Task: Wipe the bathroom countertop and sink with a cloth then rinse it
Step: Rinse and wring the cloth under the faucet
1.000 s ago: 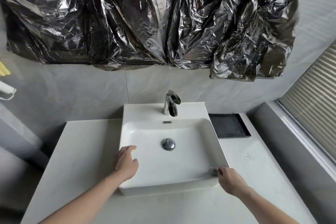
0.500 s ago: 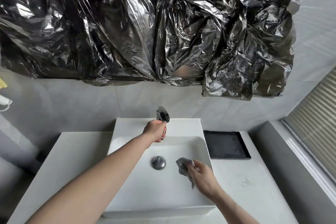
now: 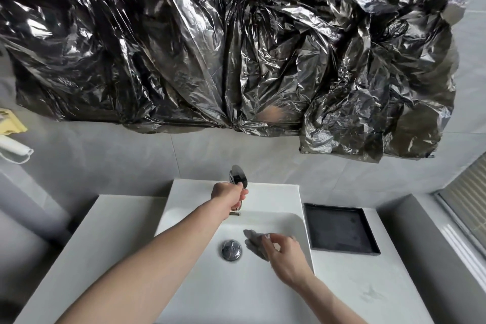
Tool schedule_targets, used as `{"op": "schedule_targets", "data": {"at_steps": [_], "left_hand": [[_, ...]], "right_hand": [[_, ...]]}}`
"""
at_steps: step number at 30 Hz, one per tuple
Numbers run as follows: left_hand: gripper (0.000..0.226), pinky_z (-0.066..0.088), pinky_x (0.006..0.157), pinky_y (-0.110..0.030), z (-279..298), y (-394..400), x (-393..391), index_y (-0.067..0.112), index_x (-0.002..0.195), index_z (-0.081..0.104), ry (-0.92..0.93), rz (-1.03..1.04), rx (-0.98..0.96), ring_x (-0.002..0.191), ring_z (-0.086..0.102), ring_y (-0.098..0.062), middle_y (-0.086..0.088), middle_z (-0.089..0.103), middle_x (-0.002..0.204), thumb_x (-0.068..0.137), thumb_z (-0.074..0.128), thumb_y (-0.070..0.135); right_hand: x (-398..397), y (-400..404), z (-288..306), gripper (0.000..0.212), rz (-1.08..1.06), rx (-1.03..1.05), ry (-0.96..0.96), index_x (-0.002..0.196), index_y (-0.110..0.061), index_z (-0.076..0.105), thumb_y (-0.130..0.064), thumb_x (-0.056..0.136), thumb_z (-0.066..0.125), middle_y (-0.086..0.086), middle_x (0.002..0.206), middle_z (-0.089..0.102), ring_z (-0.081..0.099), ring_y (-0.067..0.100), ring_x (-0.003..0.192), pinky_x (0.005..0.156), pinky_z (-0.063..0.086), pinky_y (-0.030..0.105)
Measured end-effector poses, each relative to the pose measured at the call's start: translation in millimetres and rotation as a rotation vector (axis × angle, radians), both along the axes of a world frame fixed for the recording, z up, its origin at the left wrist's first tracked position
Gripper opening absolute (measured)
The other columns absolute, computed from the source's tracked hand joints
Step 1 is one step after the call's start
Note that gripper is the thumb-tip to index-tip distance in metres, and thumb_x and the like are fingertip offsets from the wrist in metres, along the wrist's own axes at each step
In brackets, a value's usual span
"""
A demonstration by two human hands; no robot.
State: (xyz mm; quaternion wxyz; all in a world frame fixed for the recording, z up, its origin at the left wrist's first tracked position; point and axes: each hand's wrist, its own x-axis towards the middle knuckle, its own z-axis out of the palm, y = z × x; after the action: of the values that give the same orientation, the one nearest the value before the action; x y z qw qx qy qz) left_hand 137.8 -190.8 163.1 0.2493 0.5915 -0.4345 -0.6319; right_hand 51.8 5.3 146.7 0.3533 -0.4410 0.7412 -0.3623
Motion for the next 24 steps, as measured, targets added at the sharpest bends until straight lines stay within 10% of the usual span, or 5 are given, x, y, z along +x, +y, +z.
{"op": "schedule_targets", "data": {"at_steps": [9,12,16,24], "left_hand": [[0.017,0.048,0.045,-0.023,22,12,17,0.011,0.092,0.067,0.026,-0.042,-0.119,0.048,0.056,-0.013,-0.005,0.07,0.075,0.1,0.06,0.024],[0.012,0.049,0.05,-0.027,1,37,40,0.018,0.088,0.068,-0.121,-0.076,-0.354,0.049,0.06,-0.012,0.0,0.073,0.074,0.096,0.061,0.024],[0.015,0.059,0.073,-0.033,-33,81,72,0.03,0.095,0.07,-0.2,-0.358,-0.374,0.072,0.071,-0.01,0.011,0.074,0.09,0.084,0.069,0.021],[0.006,0.057,0.076,-0.032,-48,88,96,0.023,0.079,0.071,-0.329,-0.409,-0.493,0.07,0.067,-0.005,0.01,0.074,0.076,0.084,0.07,0.025]], "right_hand": [[-5,-17,-11,0.032,0.106,-0.024,0.217,0.089,-0.047,0.067,-0.036,0.107,0.044,-0.014,0.107,0.062,0.056,0.001,0.11,0.095,0.044,0.018],[-3,-20,-5,0.032,0.059,-0.098,0.148,0.086,-0.051,0.067,-0.035,0.107,0.049,-0.017,0.088,0.064,0.062,0.005,0.097,0.088,0.052,0.022],[1,-24,4,0.041,0.03,-0.138,0.057,0.063,-0.012,0.057,-0.026,0.102,0.057,0.003,0.061,0.062,0.055,0.006,0.055,0.055,0.049,0.026],[-3,-19,13,0.026,-0.013,-0.124,0.029,0.065,-0.019,0.075,-0.025,0.09,0.076,-0.009,0.062,0.074,0.07,0.01,0.057,0.053,0.052,0.02]]}}
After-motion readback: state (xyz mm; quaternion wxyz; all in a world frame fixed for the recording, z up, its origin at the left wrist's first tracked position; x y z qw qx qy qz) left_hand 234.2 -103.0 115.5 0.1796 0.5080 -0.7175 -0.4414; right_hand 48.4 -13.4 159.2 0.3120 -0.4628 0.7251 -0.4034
